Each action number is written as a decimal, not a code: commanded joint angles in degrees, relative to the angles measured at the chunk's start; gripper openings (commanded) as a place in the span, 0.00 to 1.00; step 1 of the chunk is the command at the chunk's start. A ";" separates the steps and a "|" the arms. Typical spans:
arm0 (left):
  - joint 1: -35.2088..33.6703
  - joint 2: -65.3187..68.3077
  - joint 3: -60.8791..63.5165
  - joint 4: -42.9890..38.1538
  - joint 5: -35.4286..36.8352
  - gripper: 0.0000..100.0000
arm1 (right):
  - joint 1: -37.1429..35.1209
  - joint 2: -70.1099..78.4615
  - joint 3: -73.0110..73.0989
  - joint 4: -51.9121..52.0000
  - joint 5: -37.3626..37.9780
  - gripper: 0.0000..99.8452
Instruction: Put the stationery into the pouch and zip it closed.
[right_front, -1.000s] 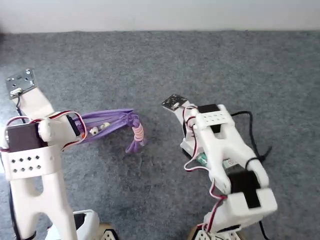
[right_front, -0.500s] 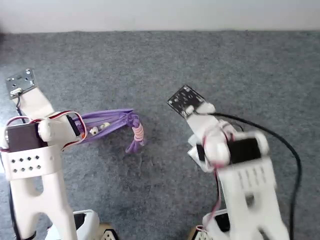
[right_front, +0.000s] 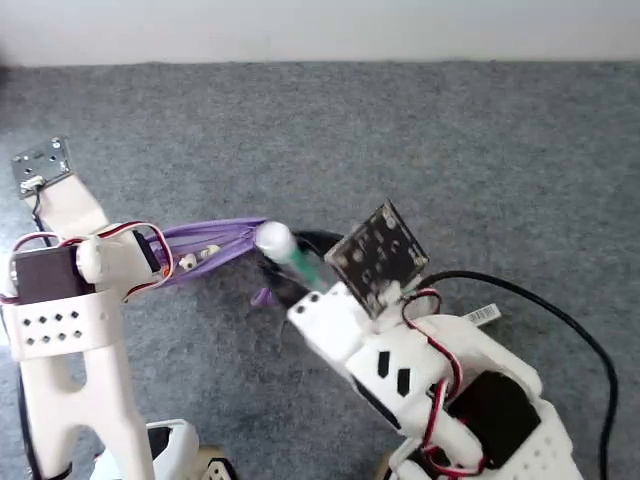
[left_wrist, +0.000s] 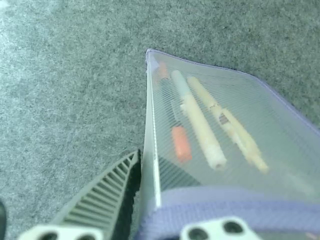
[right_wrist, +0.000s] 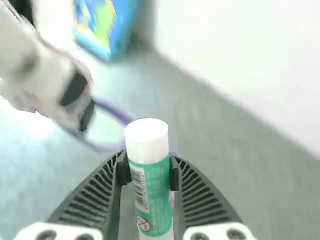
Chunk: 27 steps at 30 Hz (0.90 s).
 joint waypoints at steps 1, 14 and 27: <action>-0.62 0.88 0.13 0.97 1.23 0.01 | -2.86 3.91 -0.09 -12.97 -0.62 0.01; -0.70 0.88 0.13 0.97 1.23 0.01 | -4.00 22.02 -0.09 -33.01 -1.23 0.01; -0.70 0.88 0.13 0.97 1.23 0.01 | -5.49 23.25 0.62 -32.75 -8.35 0.01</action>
